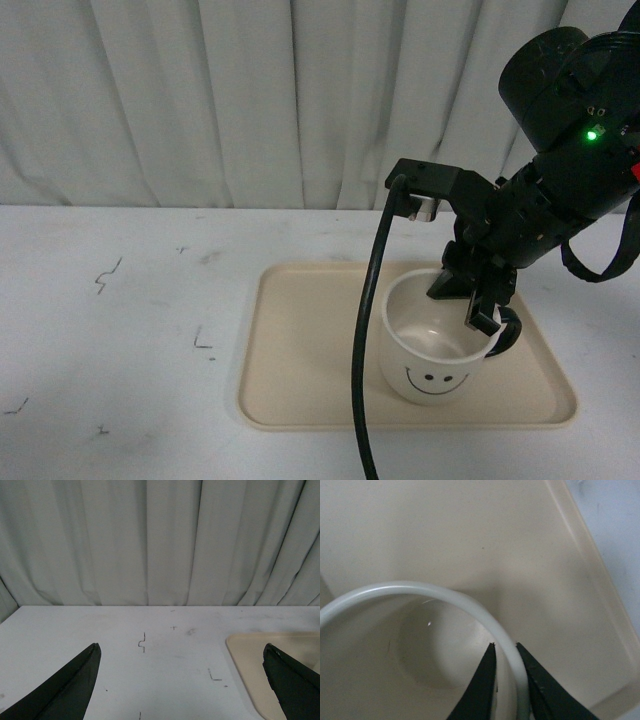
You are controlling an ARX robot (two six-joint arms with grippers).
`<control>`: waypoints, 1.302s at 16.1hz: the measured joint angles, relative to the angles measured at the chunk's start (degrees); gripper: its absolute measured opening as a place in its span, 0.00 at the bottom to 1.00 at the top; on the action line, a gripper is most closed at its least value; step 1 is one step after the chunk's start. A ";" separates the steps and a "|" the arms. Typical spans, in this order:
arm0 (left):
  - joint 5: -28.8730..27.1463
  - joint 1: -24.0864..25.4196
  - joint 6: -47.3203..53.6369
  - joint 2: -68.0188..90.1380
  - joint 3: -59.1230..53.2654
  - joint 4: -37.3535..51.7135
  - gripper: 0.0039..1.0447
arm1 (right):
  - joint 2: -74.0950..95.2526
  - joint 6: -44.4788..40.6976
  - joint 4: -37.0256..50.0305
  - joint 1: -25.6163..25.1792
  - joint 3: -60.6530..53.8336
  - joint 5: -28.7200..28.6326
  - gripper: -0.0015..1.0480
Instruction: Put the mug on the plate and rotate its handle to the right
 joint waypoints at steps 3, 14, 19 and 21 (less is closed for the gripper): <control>0.00 0.00 0.00 0.00 0.00 0.00 0.94 | -0.22 -0.44 0.66 -0.15 0.42 -0.31 0.44; -0.07 0.00 0.00 0.00 0.00 0.00 0.94 | -31.43 44.57 72.78 -0.85 -41.16 29.20 0.55; -0.02 0.00 0.00 0.00 0.00 0.00 0.94 | -46.66 49.55 79.58 -5.51 -61.81 25.73 0.02; 0.00 0.00 0.00 0.00 0.00 0.00 0.94 | -52.19 49.62 79.69 -7.52 -67.45 24.90 0.02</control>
